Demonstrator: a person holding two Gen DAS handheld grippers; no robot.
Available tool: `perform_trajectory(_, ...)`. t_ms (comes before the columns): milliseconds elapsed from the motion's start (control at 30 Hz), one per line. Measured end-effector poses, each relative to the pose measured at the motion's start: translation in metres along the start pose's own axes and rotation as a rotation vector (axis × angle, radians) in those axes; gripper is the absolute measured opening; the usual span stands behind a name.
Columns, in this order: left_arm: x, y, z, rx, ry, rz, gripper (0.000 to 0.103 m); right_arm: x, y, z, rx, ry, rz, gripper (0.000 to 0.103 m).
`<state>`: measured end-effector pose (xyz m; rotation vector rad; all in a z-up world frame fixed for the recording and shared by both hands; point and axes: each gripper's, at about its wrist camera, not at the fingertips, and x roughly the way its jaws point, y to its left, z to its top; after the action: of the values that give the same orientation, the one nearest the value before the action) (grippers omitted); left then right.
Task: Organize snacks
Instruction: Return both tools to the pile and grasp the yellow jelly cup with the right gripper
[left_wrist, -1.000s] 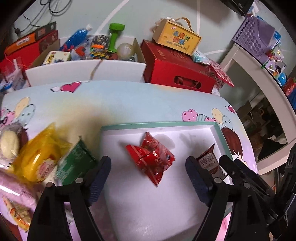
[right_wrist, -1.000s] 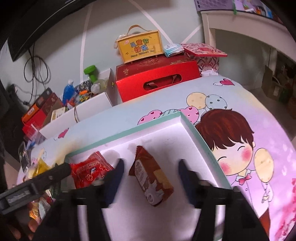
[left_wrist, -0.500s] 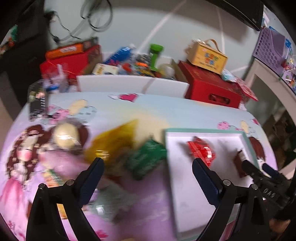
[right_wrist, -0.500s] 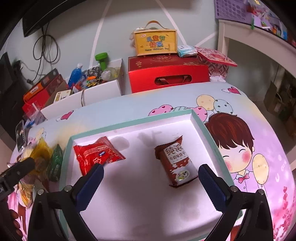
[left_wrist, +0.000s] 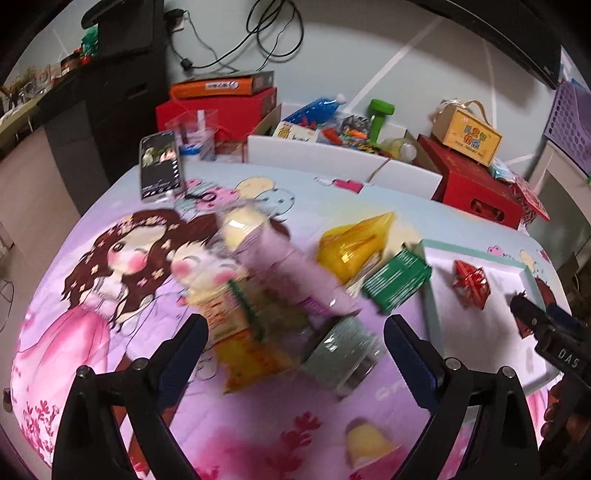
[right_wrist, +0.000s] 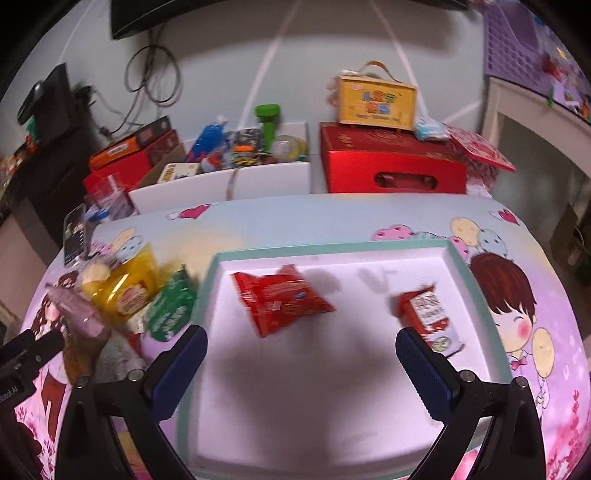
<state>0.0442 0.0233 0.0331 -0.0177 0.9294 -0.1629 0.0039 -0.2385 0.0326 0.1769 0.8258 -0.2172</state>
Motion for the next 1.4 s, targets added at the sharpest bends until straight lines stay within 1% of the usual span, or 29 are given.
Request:
perform_trajectory(100, 0.000, 0.010, -0.007, 0.012, 0.036, 0.018, 0.096, -0.003, 0.012, -0.002, 0.012, -0.012, 0.060, 0.103)
perform_trajectory(167, 0.000, 0.017, -0.009, 0.016, 0.055, 0.044, 0.096, -0.003, 0.022, -0.004, 0.018, -0.012, 0.109, 0.103)
perform_trajectory(200, 0.000, 0.021, -0.010, 0.014, 0.056, 0.062, 0.096, -0.003, 0.026, -0.005, 0.016, -0.012, 0.120, 0.103)
perform_trajectory(267, -0.003, 0.028, -0.009, 0.002, 0.052, 0.079, 0.096, -0.004, 0.038, -0.009, 0.006, -0.022, 0.120, 0.103)
perform_trajectory(333, -0.007, 0.034, -0.009, -0.015, 0.045, 0.068, 0.096, -0.006, 0.048, -0.012, -0.014, -0.023, 0.130, 0.103)
perform_trajectory(433, -0.011, 0.041, -0.010, -0.033, 0.040, 0.067, 0.096, -0.010, 0.059, -0.016, -0.044, -0.035, 0.108, 0.103)
perform_trajectory(500, -0.011, 0.044, -0.012, -0.035, 0.052, 0.065, 0.096, -0.011, 0.063, -0.019, -0.055, -0.029, 0.118, 0.103)
perform_trajectory(633, -0.004, 0.046, -0.016, -0.021, 0.094, 0.081, 0.096, -0.009, 0.070, -0.027, -0.059, 0.009, 0.150, 0.103)
perform_trajectory(700, -0.002, 0.047, -0.017, -0.005, 0.108, 0.103, 0.096, -0.009, 0.075, -0.032, -0.071, 0.038, 0.158, 0.103)
perform_trajectory(767, -0.001, 0.047, -0.018, 0.011, 0.118, 0.118, 0.096, -0.007, 0.081, -0.038, -0.079, 0.085, 0.156, 0.103)
perform_trajectory(900, 0.005, 0.053, -0.021, 0.014, 0.167, 0.103, 0.096, -0.003, 0.094, -0.052, -0.114, 0.149, 0.140, 0.103)
perform_trajectory(967, 0.008, 0.054, -0.023, 0.017, 0.189, 0.109, 0.096, -0.002, 0.101, -0.059, -0.129, 0.178, 0.148, 0.103)
perform_trajectory(1067, 0.015, 0.056, -0.027, 0.029, 0.234, 0.125, 0.096, -0.002, 0.110, -0.068, -0.159, 0.198, 0.158, 0.103)
perform_trajectory(1233, 0.024, 0.058, -0.032, 0.025, 0.277, 0.101, 0.096, -0.005, 0.122, -0.077, -0.195, 0.213, 0.187, 0.103)
perform_trajectory(1300, 0.024, 0.058, -0.031, 0.020, 0.278, 0.095, 0.096, -0.004, 0.126, -0.079, -0.205, 0.221, 0.200, 0.099)
perform_trajectory(1333, 0.023, 0.058, -0.031, 0.018, 0.276, 0.092, 0.096, -0.004, 0.128, -0.081, -0.207, 0.224, 0.208, 0.094)
perform_trajectory(1400, 0.023, 0.059, -0.031, 0.013, 0.273, 0.088, 0.096, -0.001, 0.131, -0.083, -0.217, 0.238, 0.228, 0.092)
